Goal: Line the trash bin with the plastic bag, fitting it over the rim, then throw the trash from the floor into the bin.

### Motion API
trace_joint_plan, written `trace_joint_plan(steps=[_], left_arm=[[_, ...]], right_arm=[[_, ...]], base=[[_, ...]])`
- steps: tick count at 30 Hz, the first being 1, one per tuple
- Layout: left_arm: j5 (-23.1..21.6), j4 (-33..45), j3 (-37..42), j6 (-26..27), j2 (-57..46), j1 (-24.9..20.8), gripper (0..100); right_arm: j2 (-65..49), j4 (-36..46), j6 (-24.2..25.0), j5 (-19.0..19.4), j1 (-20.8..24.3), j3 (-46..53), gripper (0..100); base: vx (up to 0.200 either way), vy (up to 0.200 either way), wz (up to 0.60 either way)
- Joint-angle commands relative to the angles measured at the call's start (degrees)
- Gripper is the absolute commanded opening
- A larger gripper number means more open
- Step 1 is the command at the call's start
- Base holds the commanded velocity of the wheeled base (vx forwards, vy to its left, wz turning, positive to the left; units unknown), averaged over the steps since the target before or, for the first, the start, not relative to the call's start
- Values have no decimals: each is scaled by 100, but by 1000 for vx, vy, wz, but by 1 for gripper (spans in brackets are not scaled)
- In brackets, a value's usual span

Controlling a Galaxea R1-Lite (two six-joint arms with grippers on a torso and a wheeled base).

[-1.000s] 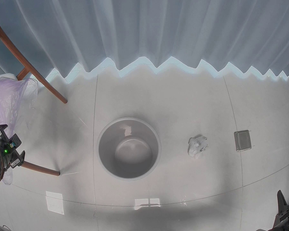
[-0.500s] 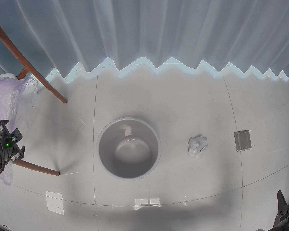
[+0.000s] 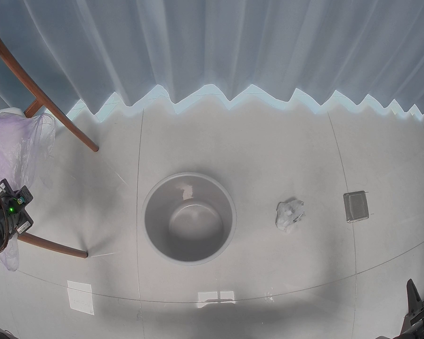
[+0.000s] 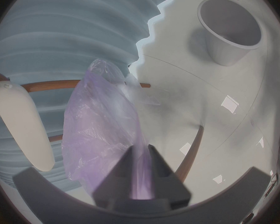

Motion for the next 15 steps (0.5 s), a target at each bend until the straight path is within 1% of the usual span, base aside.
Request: trace_joint_plan(steps=[1,4,6,8,9,12,13,14,15], left_arm=[[-43,-8,9,-135,-59,10,0],[-298,1,97,-548,-173,10,0],[-553,1,132,-1031,-226,-8,0],[-650,1,114,-1216,-243,-16,0],[-808,19,105,-1515,-322,-16,0],[-949,71,114,-2042,-480,-25,0],[-949,71,114,-2042,-480,-25,0],[-1036,80,123,-2455,-560,-25,0],[-1098,80,114,-2754,-595,-25,0]], right_arm=[[-96,-4,0,2,1,101,100],[-96,4,0,2,1,101,100],[-96,-4,0,2,1,101,100],[-96,-4,0,2,1,101,100],[-96,-4,0,2,1,101,100],[-96,-4,0,2,1,101,100],[-96,-4,0,2,1,101,100],[-96,4,0,2,1,101,100],[-96,-4,0,2,1,101,100]], base=[[0,0,0],[0,0,0],[0,0,0],[0,0,0],[0,0,0],[0,0,0],[0,0,0],[0,0,0],[0,0,0]])
